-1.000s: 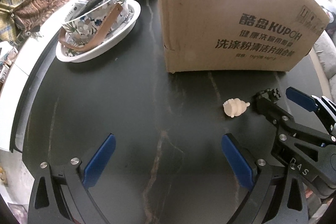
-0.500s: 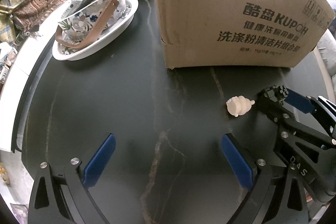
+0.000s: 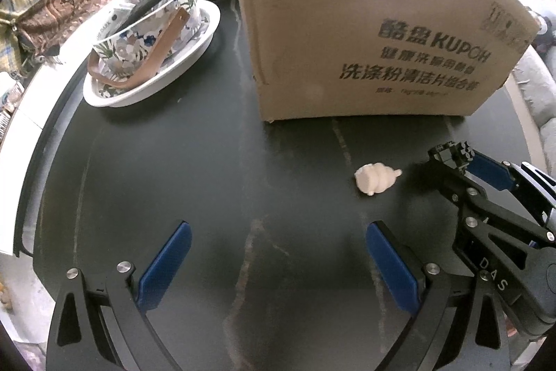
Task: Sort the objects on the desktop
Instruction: 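Close the right gripper on the green toy tank, then move the open left tool onto the cream figurine while the right tool holds the tank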
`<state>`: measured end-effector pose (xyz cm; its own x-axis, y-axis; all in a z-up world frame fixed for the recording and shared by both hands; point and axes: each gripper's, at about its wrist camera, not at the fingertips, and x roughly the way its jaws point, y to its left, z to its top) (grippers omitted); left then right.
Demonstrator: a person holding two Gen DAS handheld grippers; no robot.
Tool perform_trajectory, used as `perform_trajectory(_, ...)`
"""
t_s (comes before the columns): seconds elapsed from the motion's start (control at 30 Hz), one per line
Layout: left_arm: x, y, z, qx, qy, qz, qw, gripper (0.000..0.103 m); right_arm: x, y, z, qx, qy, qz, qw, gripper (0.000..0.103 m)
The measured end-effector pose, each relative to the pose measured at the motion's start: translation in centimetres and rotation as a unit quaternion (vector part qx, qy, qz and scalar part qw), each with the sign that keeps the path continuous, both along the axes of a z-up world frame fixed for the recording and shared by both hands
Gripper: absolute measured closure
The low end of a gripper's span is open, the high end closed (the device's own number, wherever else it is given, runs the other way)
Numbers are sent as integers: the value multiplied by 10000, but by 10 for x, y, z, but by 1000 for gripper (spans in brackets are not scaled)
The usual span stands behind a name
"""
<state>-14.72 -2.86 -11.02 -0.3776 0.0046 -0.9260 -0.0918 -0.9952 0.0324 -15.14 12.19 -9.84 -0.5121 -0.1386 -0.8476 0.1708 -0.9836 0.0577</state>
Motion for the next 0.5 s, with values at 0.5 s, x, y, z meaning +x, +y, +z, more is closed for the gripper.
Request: perform_trajectory(0.5, 17, 51, 21, 347, -58, -169, 9992, 4, 22, 5, 17, -46, 167, -380, 9991, 66)
